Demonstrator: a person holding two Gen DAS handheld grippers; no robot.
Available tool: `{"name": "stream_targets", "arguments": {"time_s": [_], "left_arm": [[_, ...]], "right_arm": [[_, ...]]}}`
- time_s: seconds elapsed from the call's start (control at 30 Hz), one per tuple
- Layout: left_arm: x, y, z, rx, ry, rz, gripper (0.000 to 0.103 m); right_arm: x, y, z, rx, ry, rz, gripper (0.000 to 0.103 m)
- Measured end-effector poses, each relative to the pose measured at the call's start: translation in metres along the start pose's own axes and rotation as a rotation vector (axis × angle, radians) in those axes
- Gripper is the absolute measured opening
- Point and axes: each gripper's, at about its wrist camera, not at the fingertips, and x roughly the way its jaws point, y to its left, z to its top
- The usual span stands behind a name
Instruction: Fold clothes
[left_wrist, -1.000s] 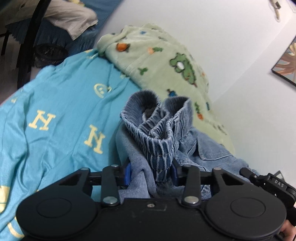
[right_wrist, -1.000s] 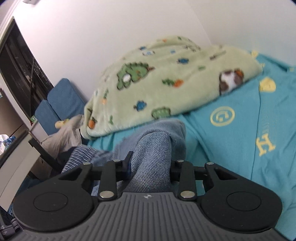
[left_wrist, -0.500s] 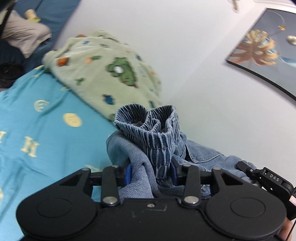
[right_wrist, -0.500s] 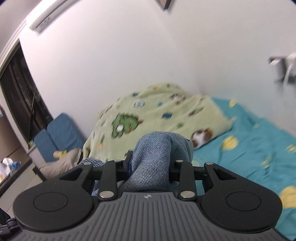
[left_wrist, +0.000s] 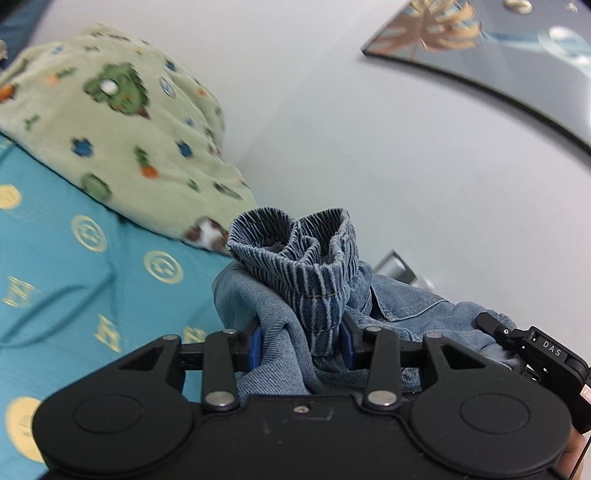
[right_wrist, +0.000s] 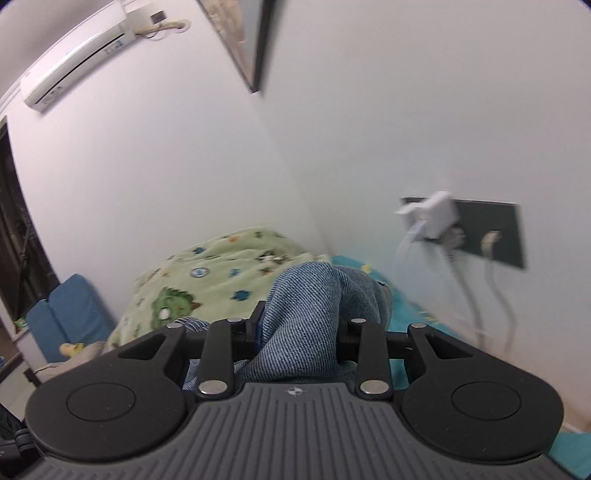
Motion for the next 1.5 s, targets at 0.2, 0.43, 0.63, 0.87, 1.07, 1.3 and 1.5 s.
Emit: {"name": "stream_targets", "arguments": {"time_s": [0.2,0.43,0.63,0.87,1.07,1.3,1.5], "left_arm": [[0.056,-0.001,-0.041,0.007,0.087,-0.019,0.037],[0.106,0.017,-0.080,0.035,0.168,0.003,0.037],[0.107,0.023,-0.103,0.095,0.192,-0.005,0.042],[0.095,0.017,-0.104,0.180,0.256,0.063,0.065],[0.067,0.008,-0.094,0.258,0.246,0.131,0.084],[0.015,-0.008,-0.068,0.309,0.179,0.147,0.095],[-0.035,-0.016,-0.040,0.371,0.109,0.194,0.098]], "right_arm": [[-0.002,-0.059,-0.022,-0.003,0.014,-0.076,0.033],[0.004,-0.116,-0.072,-0.003,0.090,-0.167,0.033],[0.003,-0.143,-0.117,0.049,0.183,-0.240,0.034],[-0.006,-0.153,-0.134,0.123,0.216,-0.276,0.039],[-0.027,-0.146,-0.117,0.131,0.191,-0.392,0.065],[-0.051,-0.110,-0.090,0.027,0.194,-0.378,0.065],[-0.054,-0.054,-0.067,-0.042,0.179,-0.303,0.065]]}}
